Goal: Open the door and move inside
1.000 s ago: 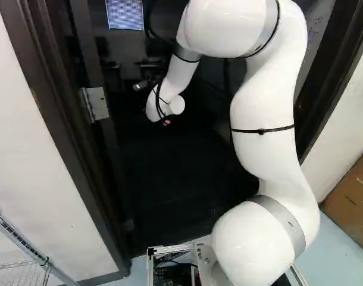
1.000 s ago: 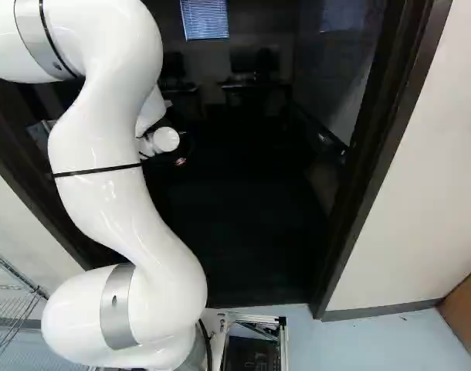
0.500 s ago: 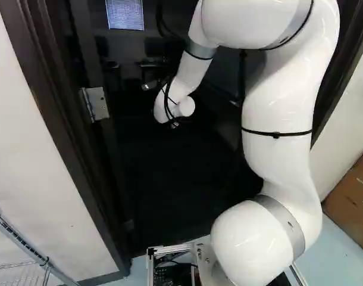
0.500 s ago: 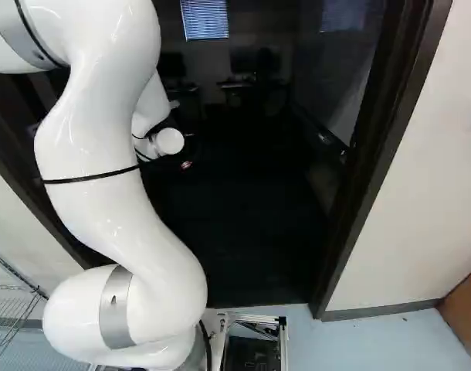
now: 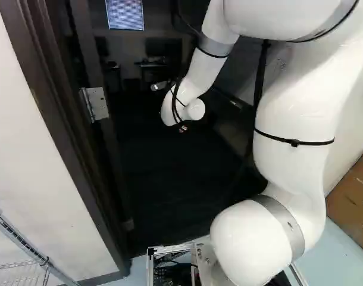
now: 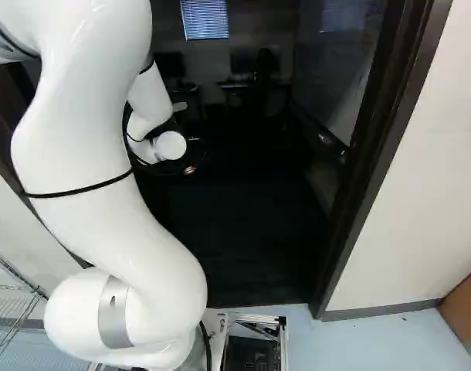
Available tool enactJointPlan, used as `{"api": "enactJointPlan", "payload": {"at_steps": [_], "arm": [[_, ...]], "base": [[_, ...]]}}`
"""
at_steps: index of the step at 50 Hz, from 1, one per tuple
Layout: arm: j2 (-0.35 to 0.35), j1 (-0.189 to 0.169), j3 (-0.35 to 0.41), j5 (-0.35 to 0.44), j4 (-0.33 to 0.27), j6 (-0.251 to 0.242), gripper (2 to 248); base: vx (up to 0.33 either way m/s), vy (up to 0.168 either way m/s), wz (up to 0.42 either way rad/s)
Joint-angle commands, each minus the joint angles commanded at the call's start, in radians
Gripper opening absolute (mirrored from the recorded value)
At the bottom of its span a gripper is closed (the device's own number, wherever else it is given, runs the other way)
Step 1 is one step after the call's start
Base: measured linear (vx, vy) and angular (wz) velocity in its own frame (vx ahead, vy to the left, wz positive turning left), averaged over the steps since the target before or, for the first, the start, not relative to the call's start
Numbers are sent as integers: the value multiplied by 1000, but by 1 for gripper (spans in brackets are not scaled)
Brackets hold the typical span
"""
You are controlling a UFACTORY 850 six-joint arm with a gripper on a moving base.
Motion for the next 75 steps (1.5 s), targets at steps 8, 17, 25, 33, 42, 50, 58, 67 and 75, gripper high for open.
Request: {"api": "enactJointPlan", "payload": {"at_steps": [8,17,25,33,42,50,58,67,75], "arm": [[38,-15,43,0,19,0,247],[81,-33,90,0,41,0,247],[118,-50,130,0,63,0,247],[154,-70,167,0,89,0,247],[192,-95,206,0,121,0,247],[225,-118,240,0,148,0,247],[254,-138,268,0,155,0,247],[256,-139,272,2,156,0,247],[264,-142,283,7,160,0,247]], "base": [[0,0,0],[0,0,0],[0,0,0],[0,0,0],[0,0,0],[0,0,0],[0,0,0],[0,0,0],[0,0,0]]}}
